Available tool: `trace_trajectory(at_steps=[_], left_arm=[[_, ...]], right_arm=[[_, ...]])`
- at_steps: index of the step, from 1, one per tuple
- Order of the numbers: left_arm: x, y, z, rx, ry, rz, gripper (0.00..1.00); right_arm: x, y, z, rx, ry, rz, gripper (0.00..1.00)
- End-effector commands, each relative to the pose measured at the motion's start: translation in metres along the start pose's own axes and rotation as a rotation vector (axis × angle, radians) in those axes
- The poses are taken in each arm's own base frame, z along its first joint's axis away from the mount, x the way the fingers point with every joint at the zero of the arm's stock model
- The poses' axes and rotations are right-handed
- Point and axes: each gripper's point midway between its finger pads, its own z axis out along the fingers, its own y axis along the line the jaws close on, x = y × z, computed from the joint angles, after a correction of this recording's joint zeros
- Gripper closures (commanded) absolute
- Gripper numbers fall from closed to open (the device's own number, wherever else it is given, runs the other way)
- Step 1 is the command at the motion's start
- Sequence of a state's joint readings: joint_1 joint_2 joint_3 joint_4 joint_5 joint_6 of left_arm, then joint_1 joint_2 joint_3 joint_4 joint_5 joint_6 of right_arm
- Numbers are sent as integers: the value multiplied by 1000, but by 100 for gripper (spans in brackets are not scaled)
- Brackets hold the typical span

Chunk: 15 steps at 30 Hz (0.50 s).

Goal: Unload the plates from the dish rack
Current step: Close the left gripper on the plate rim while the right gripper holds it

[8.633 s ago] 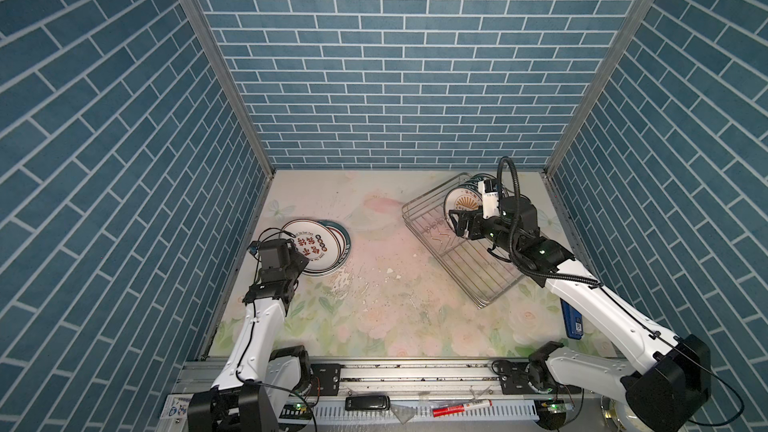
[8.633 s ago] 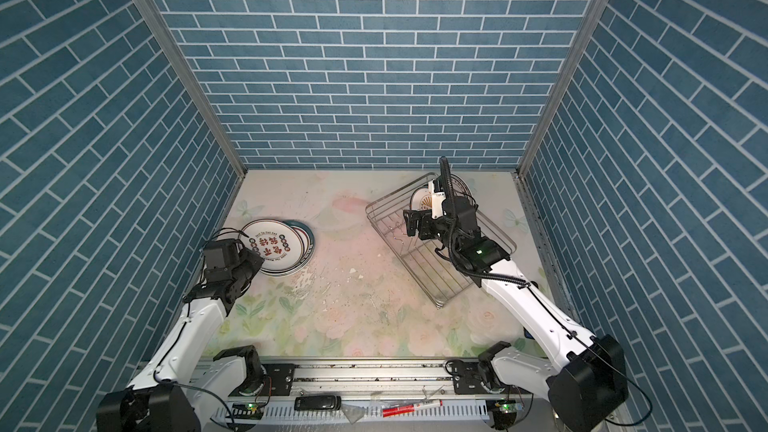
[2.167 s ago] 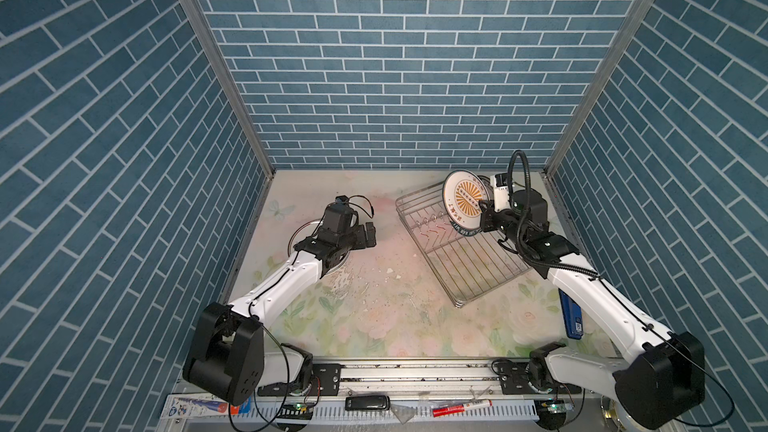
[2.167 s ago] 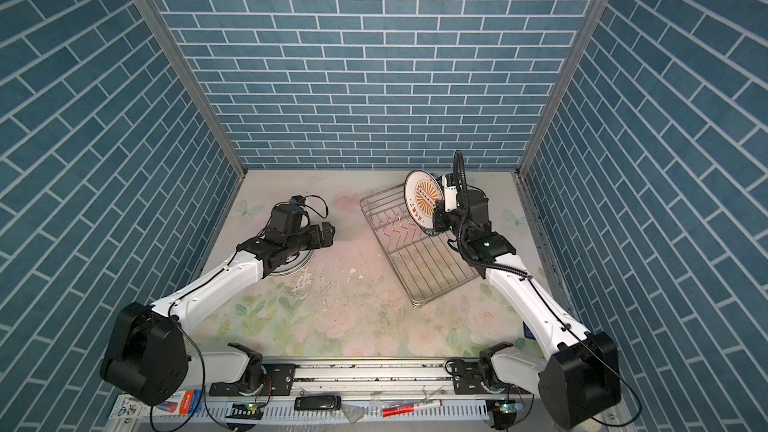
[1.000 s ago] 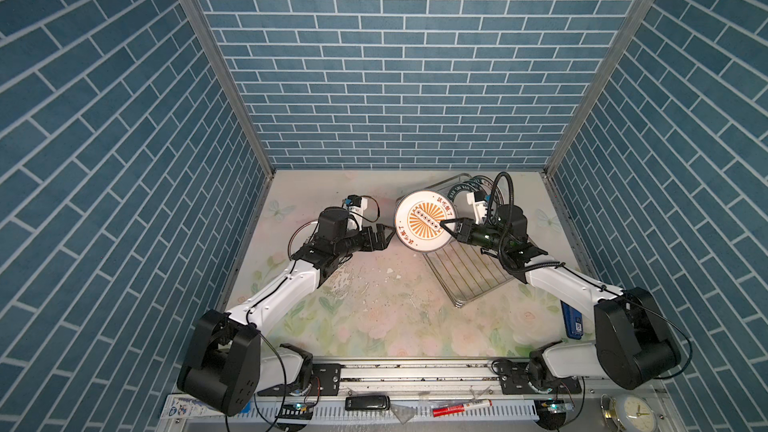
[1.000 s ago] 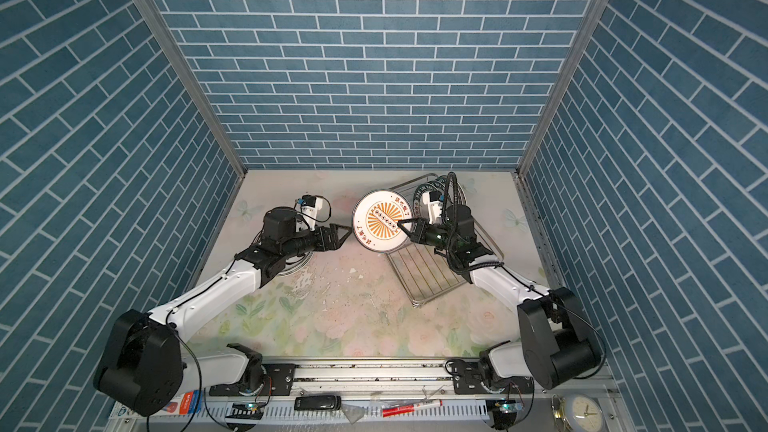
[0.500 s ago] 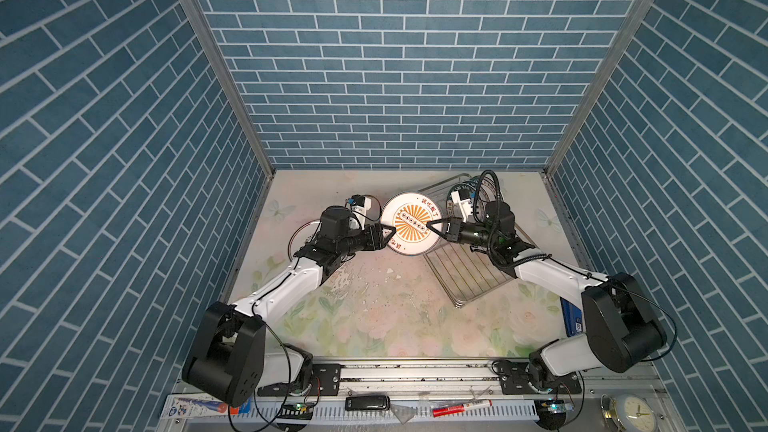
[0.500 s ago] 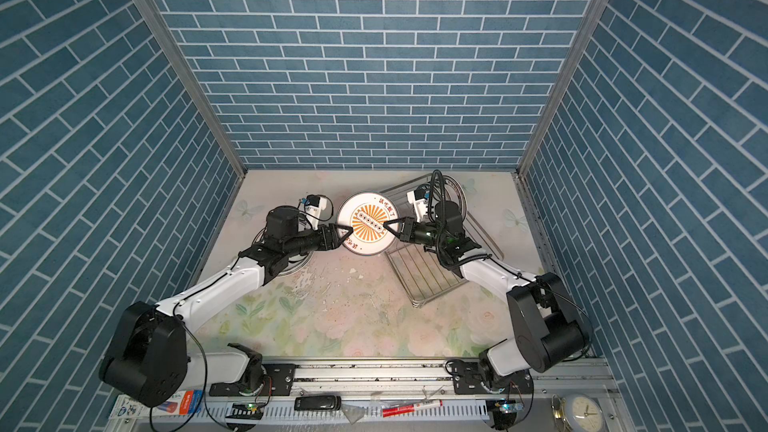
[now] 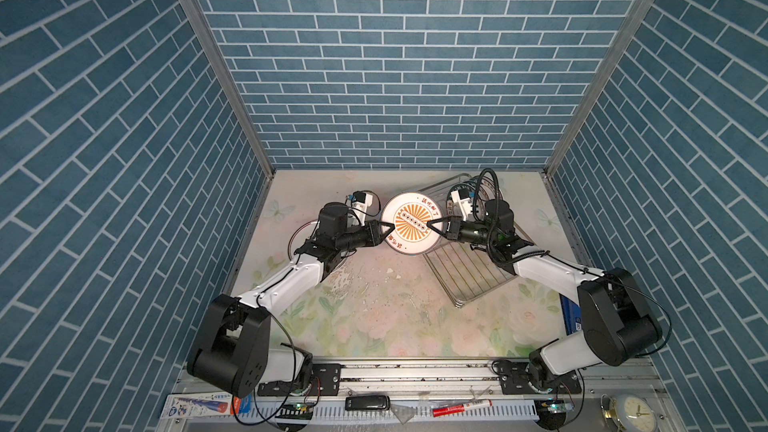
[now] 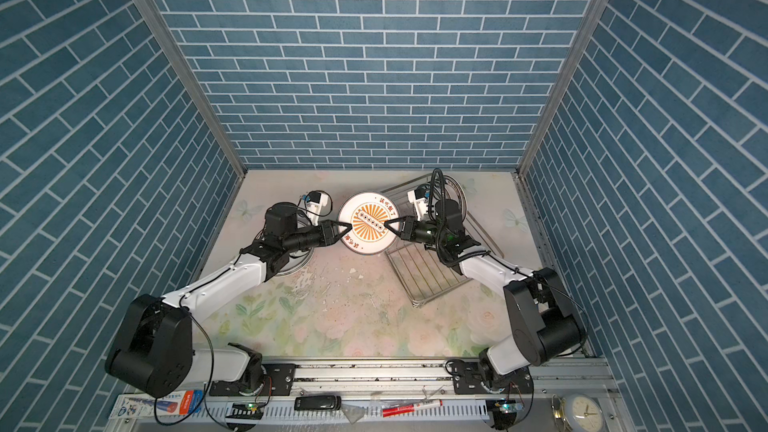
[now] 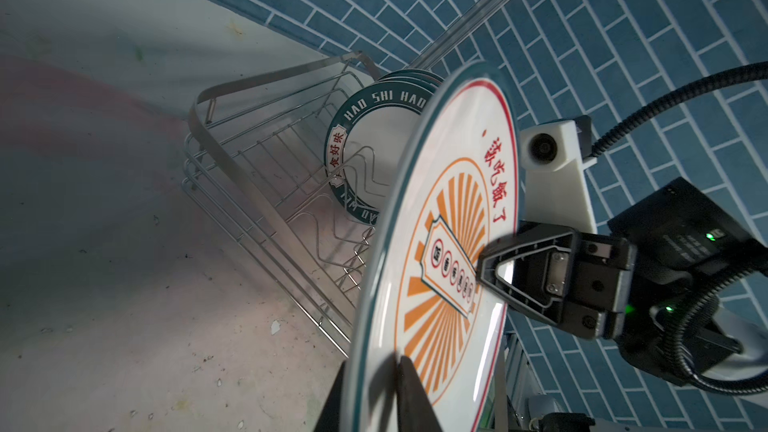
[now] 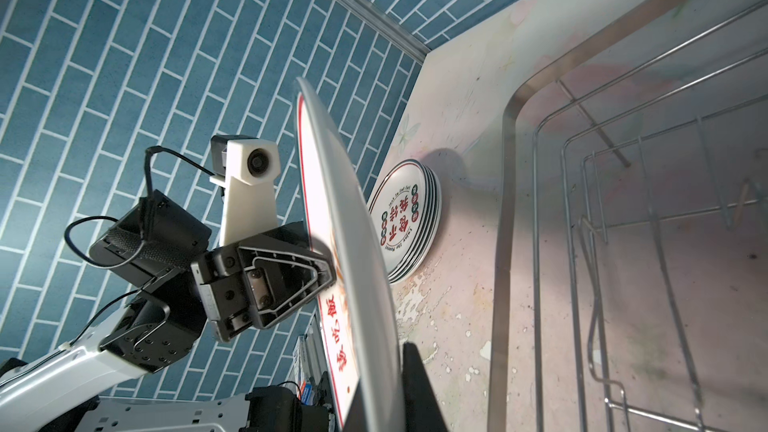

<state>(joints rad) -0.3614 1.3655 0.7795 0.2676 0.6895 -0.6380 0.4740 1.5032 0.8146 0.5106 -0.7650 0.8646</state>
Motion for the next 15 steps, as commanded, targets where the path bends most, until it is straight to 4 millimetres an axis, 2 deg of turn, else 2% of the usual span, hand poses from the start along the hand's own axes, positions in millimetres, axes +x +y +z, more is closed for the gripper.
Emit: trace_trajectory(at_steps=[1, 4, 13, 15], left_arm=[[4, -12, 9, 56, 23, 53, 94], [4, -13, 10, 64, 26, 50, 100], [4, -9, 11, 43, 27, 38, 100], [3, -8, 9, 28, 19, 39, 100]], right_arm=[[-18, 40, 9, -94, -17, -73, 89], [-19, 43, 9, -103, -18, -83, 83], [-20, 46, 8, -107, -23, -98, 61], [-21, 45, 6, -97, -27, -104, 53]])
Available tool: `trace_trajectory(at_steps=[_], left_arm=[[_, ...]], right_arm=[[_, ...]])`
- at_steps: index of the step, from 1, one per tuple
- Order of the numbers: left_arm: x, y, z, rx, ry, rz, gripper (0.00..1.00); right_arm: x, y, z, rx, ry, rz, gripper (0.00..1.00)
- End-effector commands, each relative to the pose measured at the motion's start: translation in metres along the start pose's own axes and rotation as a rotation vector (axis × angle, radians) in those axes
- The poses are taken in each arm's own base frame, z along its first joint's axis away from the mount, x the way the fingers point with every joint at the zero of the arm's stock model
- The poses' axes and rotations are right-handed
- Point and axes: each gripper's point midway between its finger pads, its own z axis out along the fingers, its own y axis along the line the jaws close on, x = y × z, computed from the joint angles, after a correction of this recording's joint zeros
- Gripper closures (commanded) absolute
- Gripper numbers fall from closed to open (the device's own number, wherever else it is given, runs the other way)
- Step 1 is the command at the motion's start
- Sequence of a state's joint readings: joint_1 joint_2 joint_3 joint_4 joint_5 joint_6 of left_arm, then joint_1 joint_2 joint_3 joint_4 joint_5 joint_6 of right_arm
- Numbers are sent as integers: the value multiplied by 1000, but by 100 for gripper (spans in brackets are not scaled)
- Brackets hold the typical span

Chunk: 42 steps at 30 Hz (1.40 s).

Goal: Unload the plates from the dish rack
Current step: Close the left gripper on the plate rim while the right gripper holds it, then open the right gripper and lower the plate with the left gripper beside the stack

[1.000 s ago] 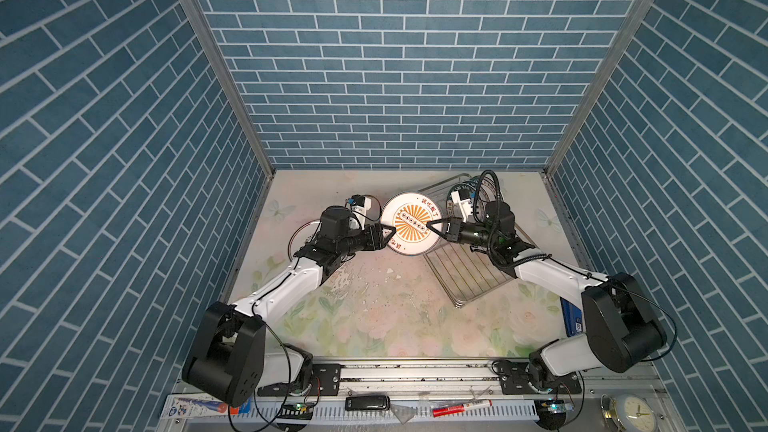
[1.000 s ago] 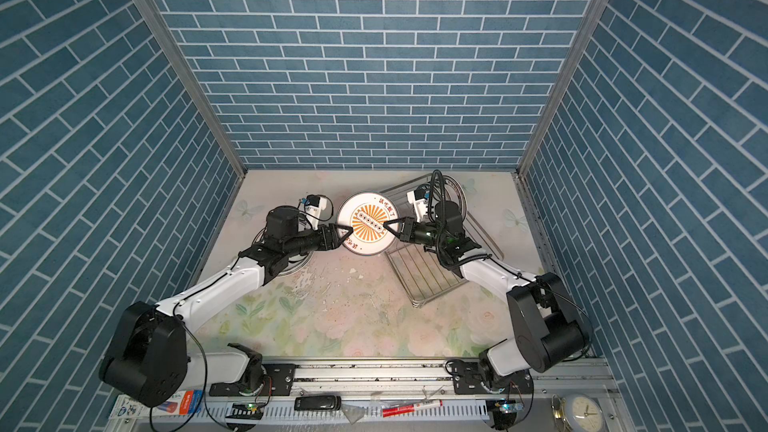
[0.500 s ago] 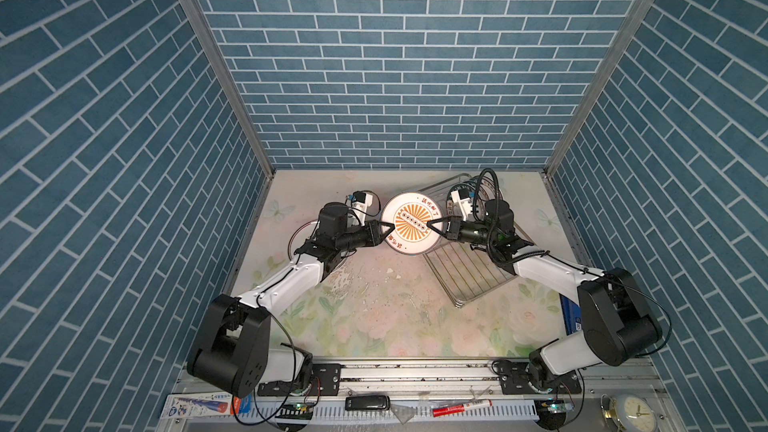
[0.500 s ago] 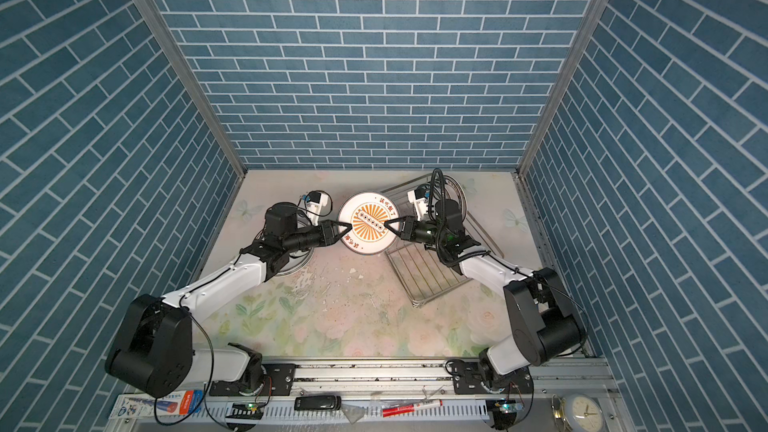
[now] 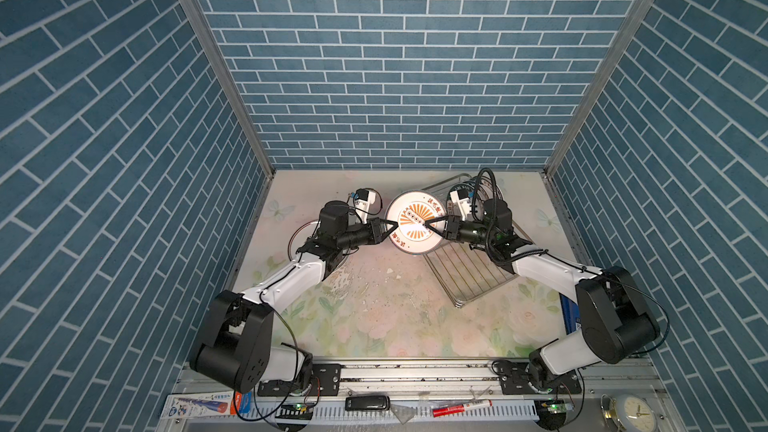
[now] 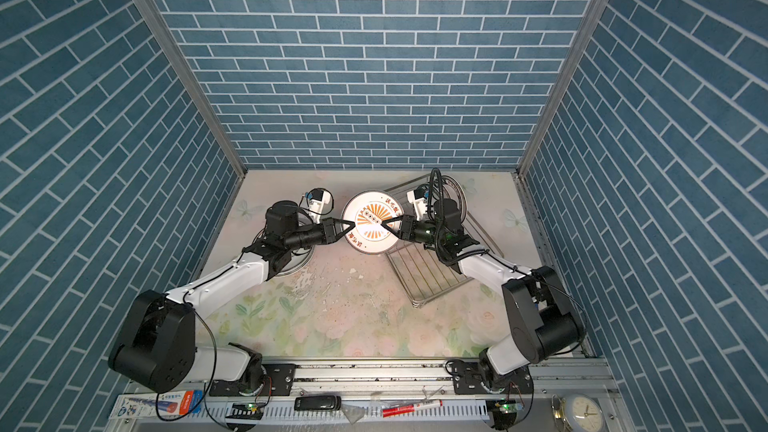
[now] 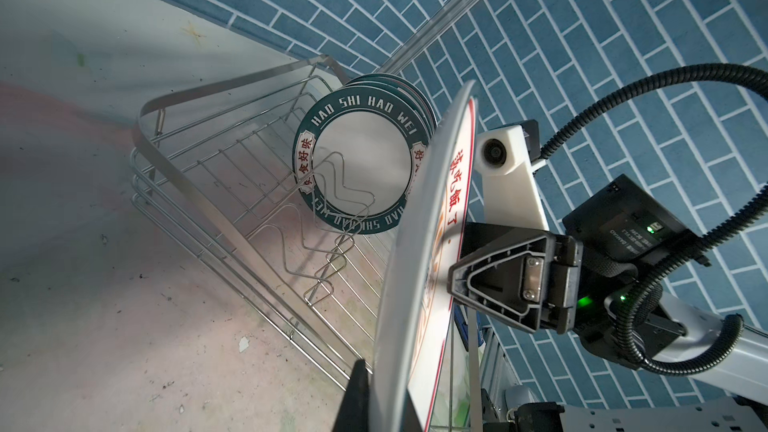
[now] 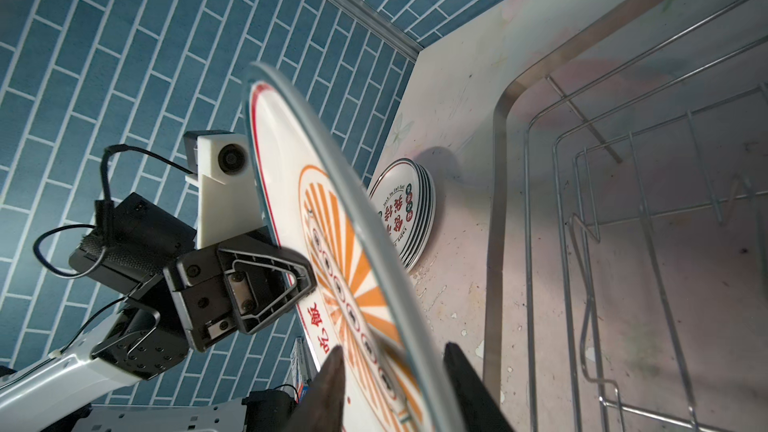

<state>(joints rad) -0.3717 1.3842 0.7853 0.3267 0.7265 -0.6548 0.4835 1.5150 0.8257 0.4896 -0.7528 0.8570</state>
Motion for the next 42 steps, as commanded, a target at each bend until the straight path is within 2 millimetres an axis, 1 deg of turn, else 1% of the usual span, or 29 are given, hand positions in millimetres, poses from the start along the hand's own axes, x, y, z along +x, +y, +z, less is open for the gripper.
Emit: trace_trajectory(at_steps=[1, 3, 8, 12, 15, 17, 20, 21, 25, 26, 27, 30, 33, 36, 37, 42], left_arm=[[5, 4, 2, -40, 15, 26, 100], [1, 7, -4, -67, -11, 27, 100], [-9, 18, -24, -139, -88, 17, 100], [-13, 24, -36, -181, -125, 9, 100], [-16, 30, -42, -201, -144, -18, 100], [-17, 38, -50, -223, -164, -51, 100], [-18, 60, -71, -308, -221, -108, 100], [-20, 65, -80, -331, -243, -118, 100], [-21, 73, -98, -439, -249, -127, 100], [-16, 77, -100, -467, -230, -139, 100], [-21, 73, -100, -466, -228, -134, 100], [-16, 77, -101, -502, -181, -160, 100], [-5, 91, -104, -590, -95, -210, 100], [4, 99, -104, -630, -31, -247, 100], [5, 100, -103, -635, -16, -252, 100], [15, 102, -87, -567, 49, -305, 100]], right_arm=[[-23, 45, 1, -94, -41, -110, 50], [-23, 41, -1, -61, -47, -122, 44], [-27, 33, -11, 32, -76, -152, 36], [-30, 30, -20, 67, -96, -165, 34], [-33, 23, -27, 106, -120, -156, 34], [-35, 17, -32, 144, -135, -167, 34], [-37, 13, -40, 183, -151, -189, 34], [-37, 12, -43, 189, -152, -195, 34], [-38, 13, -47, 195, -158, -202, 34], [-38, 12, -47, 197, -157, -200, 34], [-38, 11, -47, 199, -155, -199, 34], [-38, 7, -50, 208, -156, -192, 34], [-40, 4, -52, 212, -160, -190, 34], [-40, 2, -53, 215, -161, -183, 34], [-40, 1, -54, 216, -163, -182, 34], [-40, -1, -55, 214, -163, -177, 34]])
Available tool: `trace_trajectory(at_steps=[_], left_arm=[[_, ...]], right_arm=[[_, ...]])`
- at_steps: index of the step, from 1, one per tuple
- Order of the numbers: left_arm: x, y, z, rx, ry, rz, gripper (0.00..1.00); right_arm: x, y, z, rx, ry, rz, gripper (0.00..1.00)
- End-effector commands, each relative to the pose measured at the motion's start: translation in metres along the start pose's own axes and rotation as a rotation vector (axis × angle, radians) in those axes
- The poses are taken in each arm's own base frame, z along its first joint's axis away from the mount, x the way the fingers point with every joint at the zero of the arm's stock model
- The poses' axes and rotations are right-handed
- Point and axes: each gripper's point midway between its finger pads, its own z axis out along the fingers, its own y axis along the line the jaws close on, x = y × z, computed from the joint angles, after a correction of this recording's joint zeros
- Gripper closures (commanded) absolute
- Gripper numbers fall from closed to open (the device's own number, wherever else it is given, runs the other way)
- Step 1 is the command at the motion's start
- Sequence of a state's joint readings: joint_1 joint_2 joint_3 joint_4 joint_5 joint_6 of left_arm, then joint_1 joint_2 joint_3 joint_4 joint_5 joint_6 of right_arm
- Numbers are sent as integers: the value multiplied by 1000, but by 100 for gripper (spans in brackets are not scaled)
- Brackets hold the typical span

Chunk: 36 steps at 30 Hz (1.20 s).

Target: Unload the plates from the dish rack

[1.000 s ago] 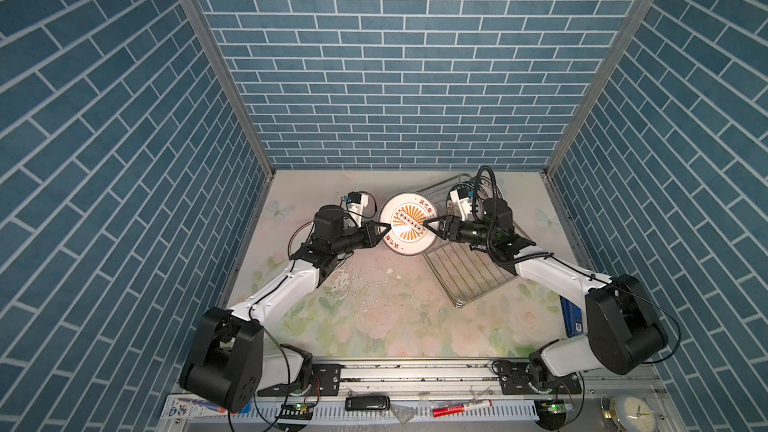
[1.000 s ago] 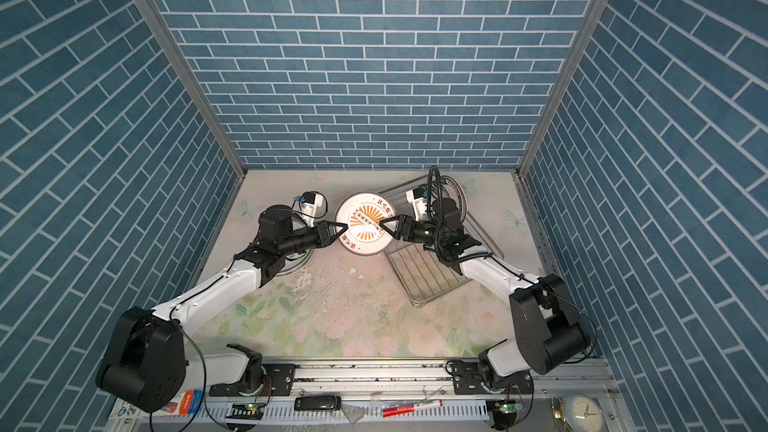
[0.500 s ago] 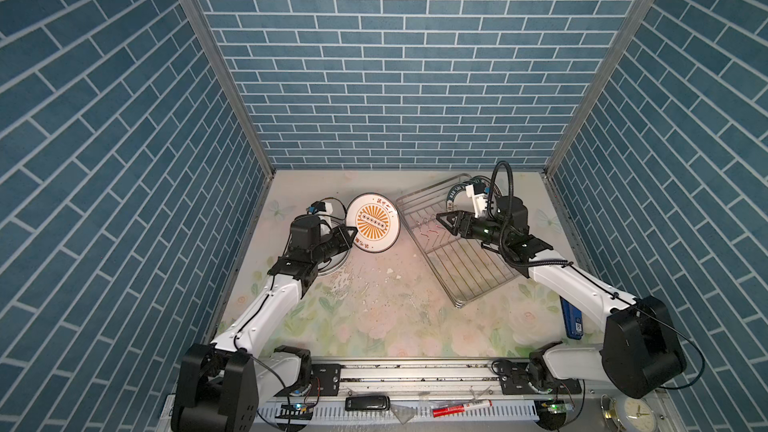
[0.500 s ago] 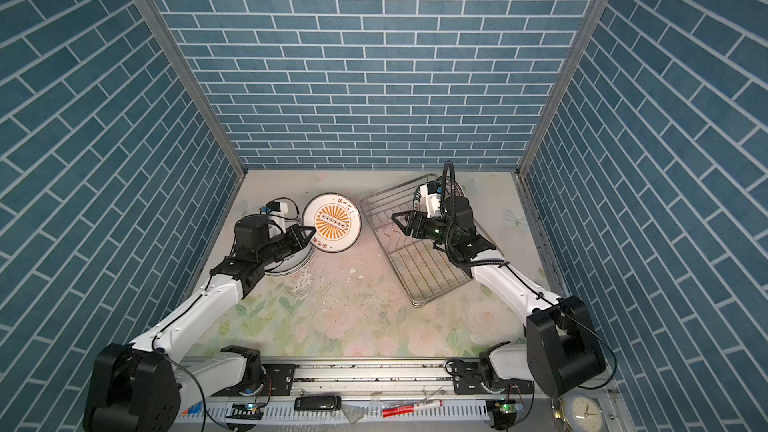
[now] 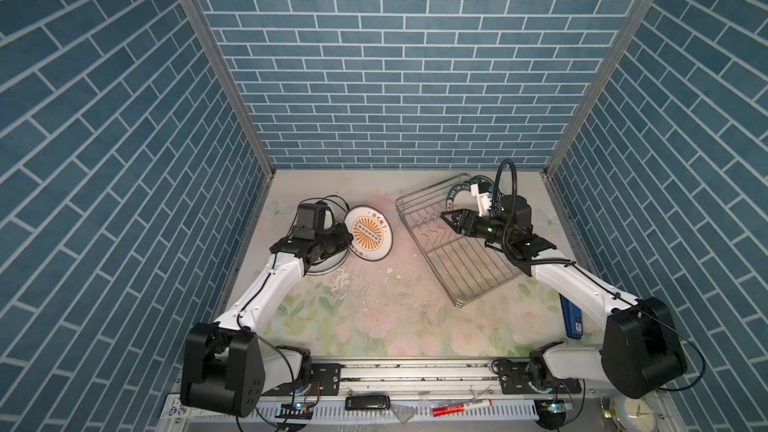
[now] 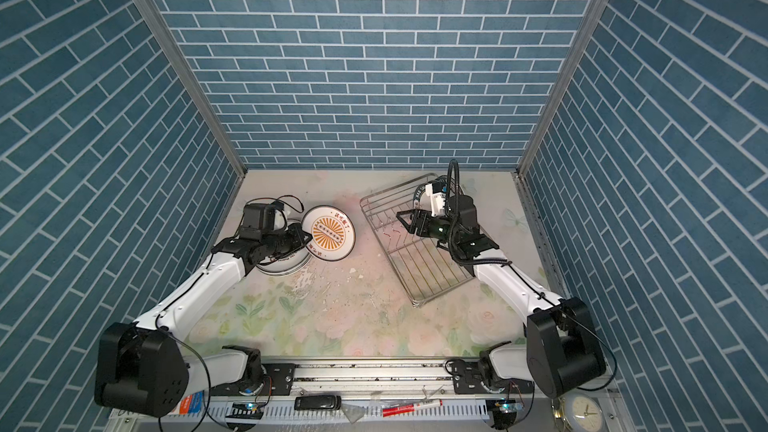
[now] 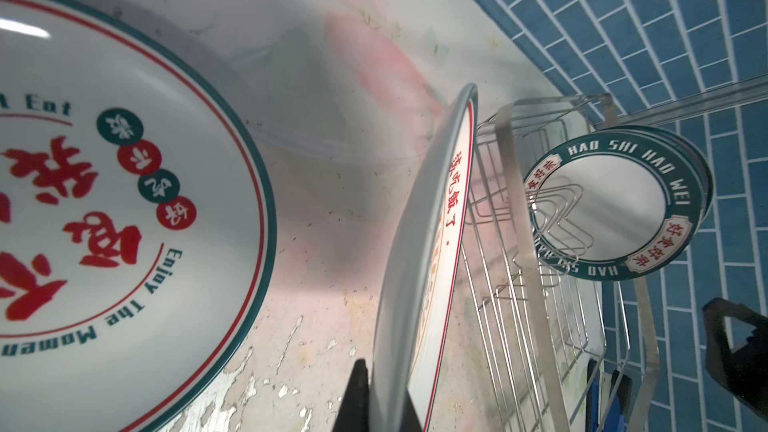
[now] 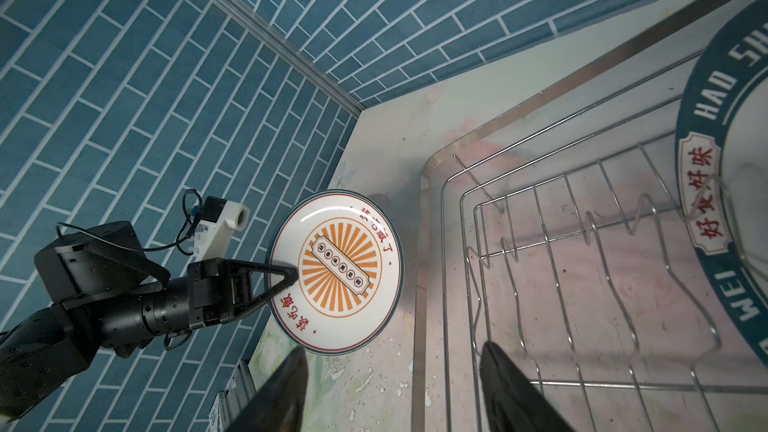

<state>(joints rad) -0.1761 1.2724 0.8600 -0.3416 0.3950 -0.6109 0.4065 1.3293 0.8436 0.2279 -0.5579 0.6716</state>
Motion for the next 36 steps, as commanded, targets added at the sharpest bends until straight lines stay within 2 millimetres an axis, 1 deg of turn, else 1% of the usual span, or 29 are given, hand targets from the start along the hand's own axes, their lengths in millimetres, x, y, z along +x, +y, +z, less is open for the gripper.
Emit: trace_trajectory(at_steps=[1, 7, 14, 21, 24, 29, 33, 36], left_arm=[[4, -8, 4, 39, 63, -1, 100], [13, -8, 22, 69, 135, -29, 100], [17, -6, 31, 76, 160, -50, 100], [26, -8, 47, 92, 211, -59, 100], [27, -7, 50, 89, 223, -61, 100], [27, -6, 51, 81, 224, -56, 100], [30, -6, 54, 82, 237, -60, 100], [31, -5, 57, 77, 245, -63, 100]], right_arm=[[-6, 5, -5, -12, -17, -45, 34], [-7, 6, -11, -17, -25, -45, 34], [-9, 6, -14, -18, -31, -42, 34], [-9, 6, -14, -28, -22, -38, 34], [-9, 5, -14, -27, -20, -37, 34], [-8, 4, -13, -28, -9, -29, 34], [-5, 6, -8, -58, 23, -7, 34], [-2, 2, -4, -53, 40, 5, 34]])
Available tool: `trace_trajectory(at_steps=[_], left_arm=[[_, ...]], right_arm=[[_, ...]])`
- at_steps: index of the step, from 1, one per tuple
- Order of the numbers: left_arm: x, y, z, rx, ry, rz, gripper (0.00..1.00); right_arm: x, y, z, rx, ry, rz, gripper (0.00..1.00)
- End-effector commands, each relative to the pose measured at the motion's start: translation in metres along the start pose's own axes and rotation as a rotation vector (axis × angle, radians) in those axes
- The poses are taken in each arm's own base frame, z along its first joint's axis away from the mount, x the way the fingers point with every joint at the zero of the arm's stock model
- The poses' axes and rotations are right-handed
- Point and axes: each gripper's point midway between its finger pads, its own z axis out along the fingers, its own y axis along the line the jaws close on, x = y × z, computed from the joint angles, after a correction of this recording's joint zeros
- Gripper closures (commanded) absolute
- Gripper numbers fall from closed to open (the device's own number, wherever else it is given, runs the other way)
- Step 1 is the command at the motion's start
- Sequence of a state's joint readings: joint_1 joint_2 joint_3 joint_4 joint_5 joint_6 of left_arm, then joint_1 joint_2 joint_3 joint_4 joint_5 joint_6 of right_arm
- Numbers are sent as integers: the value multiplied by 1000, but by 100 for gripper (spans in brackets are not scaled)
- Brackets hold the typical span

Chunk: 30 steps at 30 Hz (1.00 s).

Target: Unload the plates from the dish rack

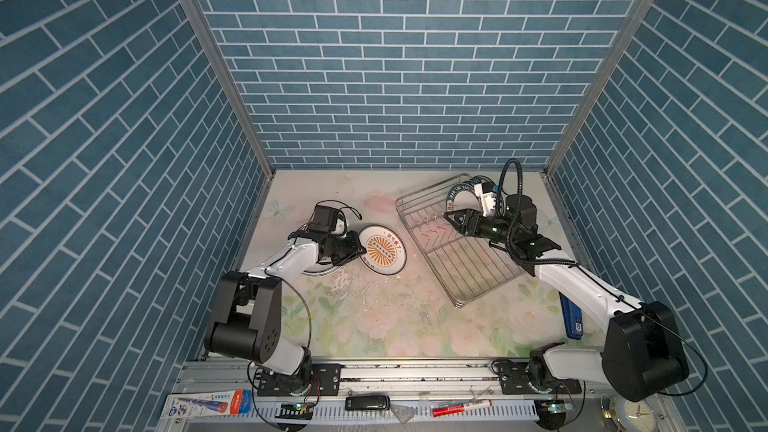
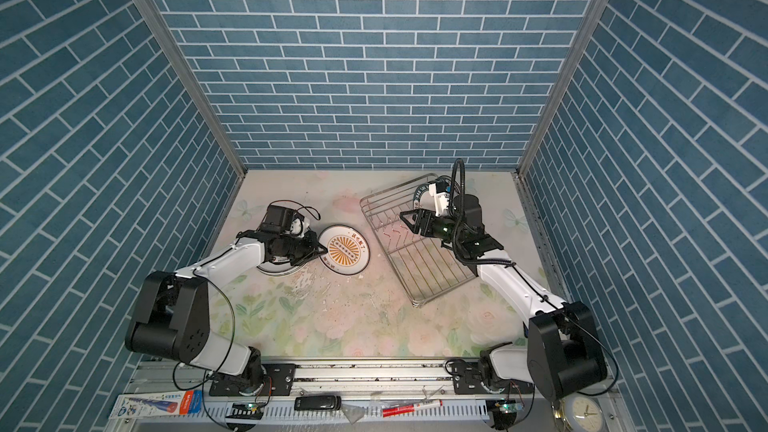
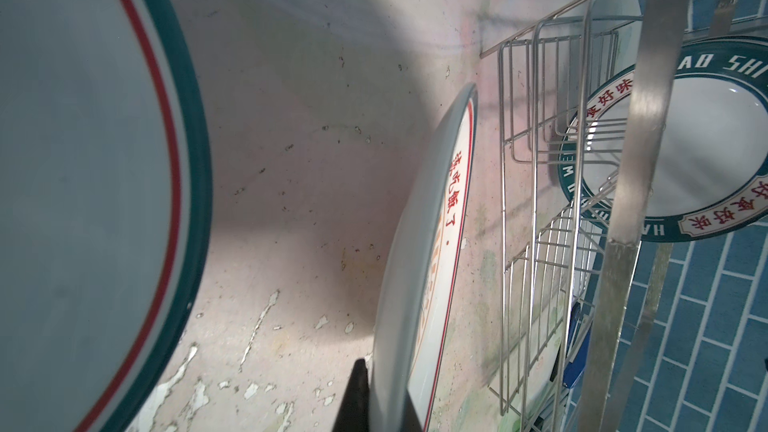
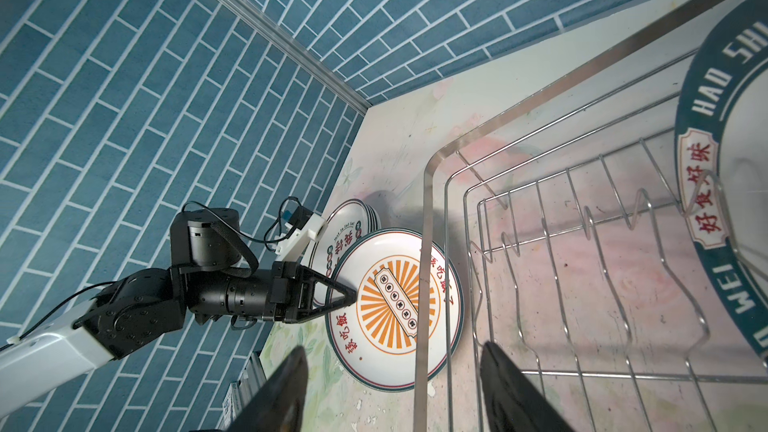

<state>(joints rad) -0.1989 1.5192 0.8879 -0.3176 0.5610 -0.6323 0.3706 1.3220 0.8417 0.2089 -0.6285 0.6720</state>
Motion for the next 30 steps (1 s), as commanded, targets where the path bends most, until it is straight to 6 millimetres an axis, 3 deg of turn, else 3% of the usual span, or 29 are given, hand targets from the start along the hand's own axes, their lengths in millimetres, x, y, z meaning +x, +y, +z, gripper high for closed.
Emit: trace_trajectory(at_steps=[1, 6, 12, 24, 30], left_arm=[[-7, -13, 1, 34, -8, 30, 100], [-6, -12, 5, 21, 3, 34, 100], [-6, -11, 5, 8, 4, 41, 100], [-6, -13, 4, 10, 4, 45, 100], [-5, -13, 5, 5, 12, 46, 100]], right_arm=[[-1, 4, 4, -29, 23, -10, 34], [6, 12, 14, -102, 89, 35, 34], [33, 49, 27, -157, 219, -44, 35], [91, 35, 59, 111, 467, -193, 37], [107, 30, 72, 174, 529, -232, 38]])
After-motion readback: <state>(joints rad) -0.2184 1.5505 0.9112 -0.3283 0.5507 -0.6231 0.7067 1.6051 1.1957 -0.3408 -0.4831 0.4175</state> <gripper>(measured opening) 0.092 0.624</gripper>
